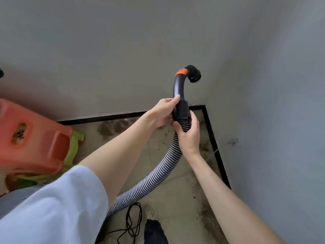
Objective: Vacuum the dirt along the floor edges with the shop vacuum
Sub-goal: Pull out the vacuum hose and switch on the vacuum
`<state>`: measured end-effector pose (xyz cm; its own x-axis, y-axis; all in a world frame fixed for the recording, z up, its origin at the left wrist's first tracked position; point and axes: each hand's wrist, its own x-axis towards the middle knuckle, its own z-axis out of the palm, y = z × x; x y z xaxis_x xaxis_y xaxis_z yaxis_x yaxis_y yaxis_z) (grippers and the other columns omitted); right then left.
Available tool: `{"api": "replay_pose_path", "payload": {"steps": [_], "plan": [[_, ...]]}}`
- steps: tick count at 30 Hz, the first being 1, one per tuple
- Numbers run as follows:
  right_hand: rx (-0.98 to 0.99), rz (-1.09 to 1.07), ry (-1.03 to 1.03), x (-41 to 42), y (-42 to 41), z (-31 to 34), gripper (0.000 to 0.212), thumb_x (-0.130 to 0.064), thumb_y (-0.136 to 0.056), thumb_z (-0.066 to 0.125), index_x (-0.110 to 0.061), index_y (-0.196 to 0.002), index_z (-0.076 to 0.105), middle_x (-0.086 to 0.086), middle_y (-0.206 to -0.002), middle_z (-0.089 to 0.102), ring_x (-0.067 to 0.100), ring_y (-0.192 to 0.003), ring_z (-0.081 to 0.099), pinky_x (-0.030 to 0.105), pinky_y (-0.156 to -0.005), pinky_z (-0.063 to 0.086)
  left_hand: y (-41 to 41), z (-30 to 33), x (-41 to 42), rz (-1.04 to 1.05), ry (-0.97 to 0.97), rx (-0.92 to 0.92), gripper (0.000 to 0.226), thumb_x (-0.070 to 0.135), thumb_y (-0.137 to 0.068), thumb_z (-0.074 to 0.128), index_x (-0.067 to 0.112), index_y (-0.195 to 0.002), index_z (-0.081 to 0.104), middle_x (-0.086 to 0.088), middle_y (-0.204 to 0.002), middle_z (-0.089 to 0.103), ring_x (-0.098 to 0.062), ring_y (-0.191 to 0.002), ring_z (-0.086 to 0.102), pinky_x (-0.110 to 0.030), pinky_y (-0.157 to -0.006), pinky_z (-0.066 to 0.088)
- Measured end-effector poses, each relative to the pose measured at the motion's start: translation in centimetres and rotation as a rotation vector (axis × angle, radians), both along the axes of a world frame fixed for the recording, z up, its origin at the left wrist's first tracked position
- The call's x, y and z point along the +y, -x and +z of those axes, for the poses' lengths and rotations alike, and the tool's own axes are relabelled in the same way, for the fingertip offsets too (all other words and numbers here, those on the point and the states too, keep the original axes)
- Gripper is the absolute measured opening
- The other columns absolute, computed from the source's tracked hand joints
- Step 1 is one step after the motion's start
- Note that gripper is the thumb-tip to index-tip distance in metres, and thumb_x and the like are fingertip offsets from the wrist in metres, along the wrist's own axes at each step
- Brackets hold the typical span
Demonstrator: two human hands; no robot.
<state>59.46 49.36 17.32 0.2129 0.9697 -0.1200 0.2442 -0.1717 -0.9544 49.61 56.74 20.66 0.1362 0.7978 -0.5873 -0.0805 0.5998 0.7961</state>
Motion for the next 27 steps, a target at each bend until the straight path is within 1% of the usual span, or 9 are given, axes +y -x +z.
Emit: {"api": "replay_pose_path", "payload": {"steps": [2,6,9,12,15,17,19,23,27], "plan": [[0.01,0.028,-0.008,0.0,-0.9,-0.1,0.058,-0.011,-0.087,0.068,-0.009,-0.139,0.042,0.005,-0.132,0.051,0.012,-0.119,0.049,0.014,-0.094,0.04,-0.6,-0.2,0.4,0.012,-0.025,0.013,0.03,0.031,-0.098,0.047,0.004,-0.107,0.058,-0.008,-0.09,0.062,-0.019,-0.079,0.059,-0.027,-0.07,0.05],[0.054,0.11,0.02,-0.1,-2.1,-0.1,0.045,-0.01,-0.087,0.068,-0.014,-0.129,0.051,-0.013,-0.112,0.058,-0.004,-0.101,0.055,0.003,-0.081,0.041,-0.2,-1.0,-0.2,0.041,-0.021,-0.014,0.024,0.027,-0.098,0.048,0.006,-0.095,0.061,-0.008,-0.086,0.063,-0.018,-0.076,0.059,-0.027,-0.068,0.049],[0.117,0.088,0.095,0.7,-2.4,0.2,0.02,-0.021,-0.095,0.058,-0.015,-0.113,0.063,-0.01,-0.103,0.065,0.006,-0.1,0.061,0.02,-0.088,0.048,1.1,-1.1,-0.9,0.075,-0.015,-0.019,0.024,0.027,-0.098,0.048,0.008,-0.091,0.061,-0.008,-0.083,0.062,-0.019,-0.074,0.059,-0.029,-0.067,0.047],[0.165,0.033,0.221,3.1,-2.0,1.0,0.024,-0.031,-0.101,0.046,-0.016,-0.105,0.064,-0.009,-0.096,0.062,0.012,-0.097,0.058,0.033,-0.09,0.049,2.9,-1.8,-2.8,0.04,-0.012,-0.044,0.021,0.023,-0.099,0.047,0.005,-0.103,0.058,-0.006,-0.088,0.063,-0.015,-0.074,0.06,-0.023,-0.065,0.048],[0.199,0.144,0.398,5.7,-0.3,1.5,0.034,-0.037,-0.1,0.045,-0.011,-0.119,0.057,0.003,-0.107,0.059,0.019,-0.104,0.056,0.033,-0.087,0.049,4.4,-3.1,-6.0,-0.049,-0.02,-0.042,0.022,0.018,-0.096,0.053,0.01,-0.116,0.052,-0.007,-0.101,0.065,-0.015,-0.091,0.063,-0.027,-0.083,0.05],[0.195,0.225,0.467,6.4,1.6,1.2,0.03,-0.036,-0.098,0.05,-0.009,-0.11,0.057,0.01,-0.114,0.062,0.025,-0.106,0.06,0.038,-0.09,0.05,5.1,-3.4,-8.0,-0.117,-0.04,0.038,0.024,0.019,-0.093,0.057,0.018,-0.117,0.05,-0.007,-0.103,0.066,-0.016,-0.096,0.063,-0.031,-0.092,0.047],[0.199,0.227,0.459,6.3,3.9,1.0,0.028,-0.033,-0.095,0.057,-0.006,-0.1,0.058,0.01,-0.105,0.064,0.026,-0.104,0.062,0.041,-0.091,0.05,6.2,-3.7,-9.6,-0.158,-0.06,0.12,0.027,0.022,-0.093,0.058,0.023,-0.118,0.048,-0.006,-0.108,0.066,-0.016,-0.099,0.063,-0.031,-0.094,0.047],[0.284,0.223,0.456,4.4,8.5,0.7,0.026,-0.033,-0.097,0.055,-0.007,-0.098,0.055,0.008,-0.089,0.063,0.022,-0.084,0.063,0.038,-0.084,0.052,9.2,-4.6,-12.7,-0.059,-0.089,0.174,0.03,0.026,-0.09,0.061,0.024,-0.118,0.051,-0.007,-0.11,0.068,-0.017,-0.102,0.065,-0.033,-0.095,0.049],[0.18,0.363,0.41,1.4,13.0,0.6,0.026,-0.036,-0.101,0.043,-0.011,-0.103,0.05,0.007,-0.085,0.063,0.016,-0.07,0.059,0.031,-0.068,0.051,12.0,-5.6,-17.0,0.086,-0.069,0.262,0.027,0.016,-0.091,0.059,0.017,-0.118,0.057,-0.003,-0.113,0.066,-0.011,-0.102,0.063,-0.03,-0.094,0.049]]}}
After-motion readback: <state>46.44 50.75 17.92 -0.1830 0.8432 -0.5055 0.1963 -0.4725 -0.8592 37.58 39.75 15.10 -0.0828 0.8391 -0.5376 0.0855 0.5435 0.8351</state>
